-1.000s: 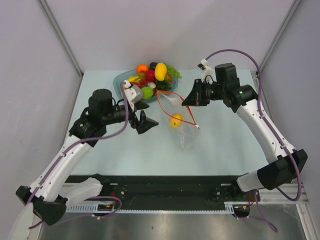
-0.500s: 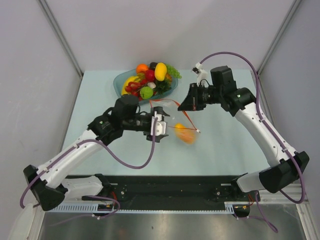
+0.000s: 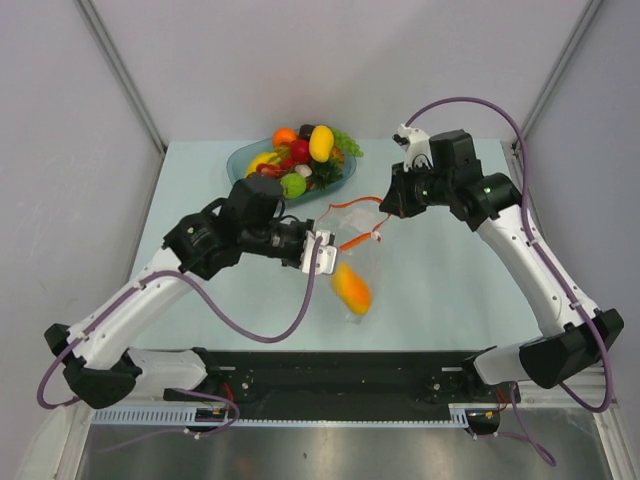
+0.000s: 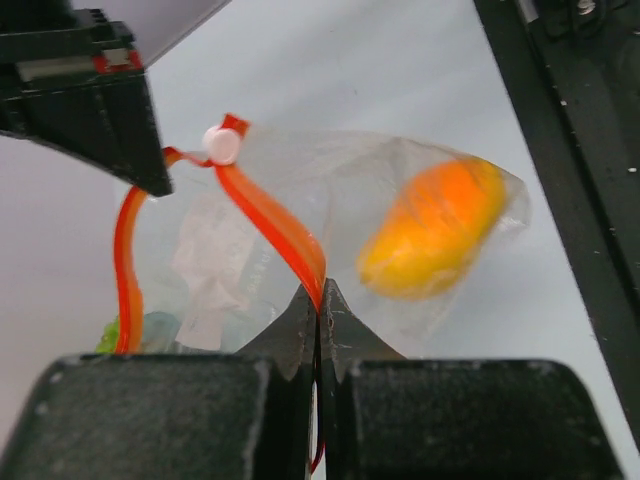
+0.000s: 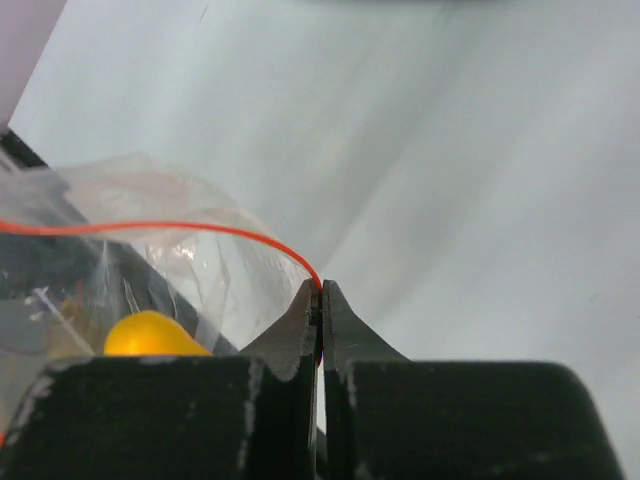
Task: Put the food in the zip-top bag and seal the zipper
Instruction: Adjust the zipper food storage bag at the center of the board, then pick up the fake fruit from the bin.
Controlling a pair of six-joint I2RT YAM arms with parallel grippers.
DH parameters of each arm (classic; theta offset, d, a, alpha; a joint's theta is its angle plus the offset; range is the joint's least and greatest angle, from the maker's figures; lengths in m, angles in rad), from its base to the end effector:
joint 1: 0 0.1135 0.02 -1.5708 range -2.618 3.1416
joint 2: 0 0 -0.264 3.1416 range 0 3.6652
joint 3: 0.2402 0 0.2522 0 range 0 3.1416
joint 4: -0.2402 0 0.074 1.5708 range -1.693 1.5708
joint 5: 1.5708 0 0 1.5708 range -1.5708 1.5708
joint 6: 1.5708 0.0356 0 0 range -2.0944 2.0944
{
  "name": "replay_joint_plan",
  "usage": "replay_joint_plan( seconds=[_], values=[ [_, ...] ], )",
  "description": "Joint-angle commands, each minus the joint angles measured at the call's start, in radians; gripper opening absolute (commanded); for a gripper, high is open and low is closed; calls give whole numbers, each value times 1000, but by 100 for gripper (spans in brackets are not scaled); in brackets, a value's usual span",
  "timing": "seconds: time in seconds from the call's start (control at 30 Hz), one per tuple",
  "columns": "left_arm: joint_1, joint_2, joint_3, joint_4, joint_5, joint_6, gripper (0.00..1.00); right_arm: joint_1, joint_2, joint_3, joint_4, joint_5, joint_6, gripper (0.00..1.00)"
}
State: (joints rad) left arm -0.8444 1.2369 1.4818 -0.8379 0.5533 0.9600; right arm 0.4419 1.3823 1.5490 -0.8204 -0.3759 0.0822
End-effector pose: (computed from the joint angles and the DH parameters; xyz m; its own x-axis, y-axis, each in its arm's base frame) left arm 0.1475 -0.1941 0.4222 0.5453 0.4356 -0.7162 0.8348 -0.2050 0.5109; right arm 0.2540 0.1346 0.4075 -0.6021 -0.2004 -0.7728 -0.6139 0.7351 0.2877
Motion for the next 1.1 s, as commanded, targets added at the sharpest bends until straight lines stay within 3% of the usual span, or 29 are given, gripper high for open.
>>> replay_joint_plan(
  seconds=[0.0, 0.27, 0.4, 0.43, 0.47, 0.57, 0.6, 0.67, 0.77, 0.93, 1.07],
  values=[
    [-27, 4, -87, -83, 60, -45, 0, 33, 1, 72, 6, 101, -78, 0],
    [-25, 33, -270, -29, 5, -30, 0, 47, -40, -93, 17, 210, -160, 0],
    [-1, 16, -261, 34, 60, -114, 25, 52, -37, -147, 46, 201, -164, 0],
    [46, 1, -243, 46, 103, -147, 34, 50, -32, -148, 49, 204, -162, 0],
    [79, -7, -223, 63, 147, -183, 54, 47, -25, -147, 47, 209, -156, 0],
    [240, -28, -150, 208, 310, -482, 74, 37, -19, -132, 44, 206, -134, 0],
    [333, -28, -135, 261, 380, -562, 76, 35, -19, -124, 40, 201, -128, 0],
    [405, -21, -140, 472, 384, -779, 81, 32, -20, -122, 38, 186, -108, 0],
    [493, 33, -137, 664, 228, -894, 81, 31, -20, -128, 43, 167, -90, 0],
    [530, 229, -5, 665, -49, -876, 81, 23, -14, -129, 47, 169, -87, 0],
    [570, 416, 128, 634, -138, -914, 76, 9, -11, -127, 41, 152, -59, 0]
  ],
)
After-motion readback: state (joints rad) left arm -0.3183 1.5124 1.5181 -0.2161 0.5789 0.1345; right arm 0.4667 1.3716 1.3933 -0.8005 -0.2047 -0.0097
